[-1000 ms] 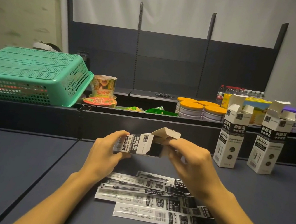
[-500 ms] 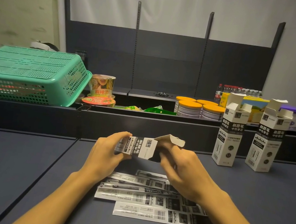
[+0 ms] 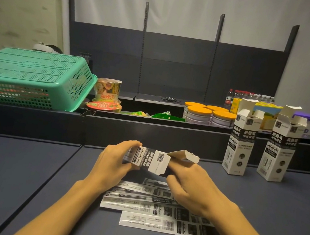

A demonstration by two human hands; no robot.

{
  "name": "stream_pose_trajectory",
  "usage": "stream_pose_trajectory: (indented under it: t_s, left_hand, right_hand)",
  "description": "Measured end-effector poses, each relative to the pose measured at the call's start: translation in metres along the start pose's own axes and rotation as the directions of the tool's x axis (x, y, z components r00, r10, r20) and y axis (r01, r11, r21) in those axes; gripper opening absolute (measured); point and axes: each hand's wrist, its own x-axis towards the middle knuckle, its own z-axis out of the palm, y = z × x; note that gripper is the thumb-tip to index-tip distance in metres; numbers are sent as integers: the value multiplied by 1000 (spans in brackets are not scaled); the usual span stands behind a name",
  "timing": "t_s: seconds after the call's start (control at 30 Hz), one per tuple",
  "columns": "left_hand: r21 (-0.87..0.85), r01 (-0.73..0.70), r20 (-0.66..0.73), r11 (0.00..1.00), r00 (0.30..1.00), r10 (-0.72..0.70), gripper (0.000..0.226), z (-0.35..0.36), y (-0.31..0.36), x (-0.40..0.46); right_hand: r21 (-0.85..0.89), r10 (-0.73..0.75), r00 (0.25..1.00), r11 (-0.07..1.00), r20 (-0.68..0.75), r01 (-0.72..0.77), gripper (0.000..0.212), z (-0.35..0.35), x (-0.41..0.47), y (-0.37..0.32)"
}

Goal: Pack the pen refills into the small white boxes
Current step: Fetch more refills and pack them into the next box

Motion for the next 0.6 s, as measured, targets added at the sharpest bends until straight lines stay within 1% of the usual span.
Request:
stream_pose_trajectory:
  t_s: [0.07,0.13,0.2,0.3,0.37,0.43,0.5,0.53,0.6]
  left_hand:
    - [-1,-13,3,1000,1000,13,59,1,-2,0]
    - [2,-17,5,1000,1000,17,59,1,-5,1]
    - [18,-7,-19,1000,1000,7,59,1,-5,1]
    - [-3,3,-86,1000,996,-3,57,1,-6,3]
    - [-18,28,-117,999,993,-30,56,-1,-8,4]
    - [-37,60,-132,998,989,-64,57,-2,-10,4]
    - [-50,74,-131,996,988,-80,58,-3,-10,3]
    - [-55,69,-125,996,989,-75,58,-3,-9,2]
    - [-68,48,-105,997,993,-55,57,-3,-6,2]
  right_hand:
    - [-5,4,1000,1000,25,-4,37,1,0,-1]
    - [12,2,1000,1000,11,-2,38,2,1,1]
    - [6,-10,999,1000,-34,10,41,4,4,4]
    - [-5,-3,991,1000,-133,2,46,2,6,7]
    - [21,-52,977,998,-204,57,57,-1,5,5]
    - [86,-79,960,991,-269,105,63,-4,5,4]
    - [123,-52,950,988,-308,94,60,-5,6,5]
    - [118,-47,948,989,-314,88,56,-5,6,5]
    - [71,-83,947,991,-310,110,44,-3,6,6]
